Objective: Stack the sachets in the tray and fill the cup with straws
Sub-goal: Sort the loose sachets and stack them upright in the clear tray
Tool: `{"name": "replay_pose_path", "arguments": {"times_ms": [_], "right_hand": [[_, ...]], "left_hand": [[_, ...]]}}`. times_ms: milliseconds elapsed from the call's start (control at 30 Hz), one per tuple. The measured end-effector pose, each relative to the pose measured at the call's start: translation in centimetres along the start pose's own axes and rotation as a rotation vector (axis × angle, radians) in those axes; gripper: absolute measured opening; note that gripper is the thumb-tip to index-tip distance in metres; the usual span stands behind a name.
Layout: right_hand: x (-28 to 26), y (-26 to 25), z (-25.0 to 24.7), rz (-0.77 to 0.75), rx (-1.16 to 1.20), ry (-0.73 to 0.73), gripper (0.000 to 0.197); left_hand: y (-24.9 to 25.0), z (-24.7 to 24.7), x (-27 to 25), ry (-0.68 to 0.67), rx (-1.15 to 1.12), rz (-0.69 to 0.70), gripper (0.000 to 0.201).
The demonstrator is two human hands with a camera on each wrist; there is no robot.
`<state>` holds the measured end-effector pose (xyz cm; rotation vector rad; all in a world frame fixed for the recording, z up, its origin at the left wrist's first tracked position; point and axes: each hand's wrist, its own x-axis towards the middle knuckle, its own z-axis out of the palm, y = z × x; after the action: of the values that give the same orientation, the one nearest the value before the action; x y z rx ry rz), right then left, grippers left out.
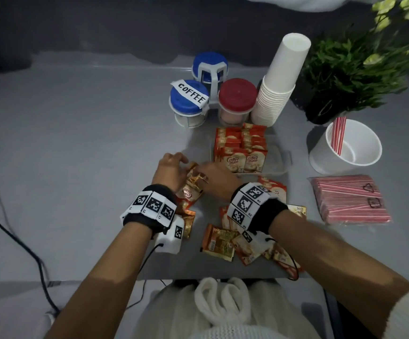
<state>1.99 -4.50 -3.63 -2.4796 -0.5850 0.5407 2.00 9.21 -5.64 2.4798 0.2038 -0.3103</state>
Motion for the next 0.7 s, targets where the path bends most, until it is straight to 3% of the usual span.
{"name": "replay_pose_path", "arguments": {"times_ms": [233,367,500,600,700], "right_hand": [[0.3,0.0,3.5,0.05,-0.193,-0.01,0.037],[0.6,-0.5,4.1,0.016,-0.303,0.02,0.033],[0.8,-0.9,3.4,0.026,-0.402,-0.046,0.031],[0.9,-1.3,1.9,0.033,-0.272,0.039,0.025],[0.9,-1.5,0.5,0.044,-0.056,0.194,0.015]], "left_hand": [[-1.8,0.5,-0.9,-0.057,0.054,0.07,0.034],[-1.9,0.1,-0.9,-0.096,0.005,0.035,0.035],[-1.9,-0.2,-1.0,-0.129,-0.007,0.028,0.036],[-1.5,-0.6,-1.2,-0.155,-0.055,0.048,0.04],[-1.0,-1.4,-1.1,-0.094,-0.085,0.058,0.032]]}}
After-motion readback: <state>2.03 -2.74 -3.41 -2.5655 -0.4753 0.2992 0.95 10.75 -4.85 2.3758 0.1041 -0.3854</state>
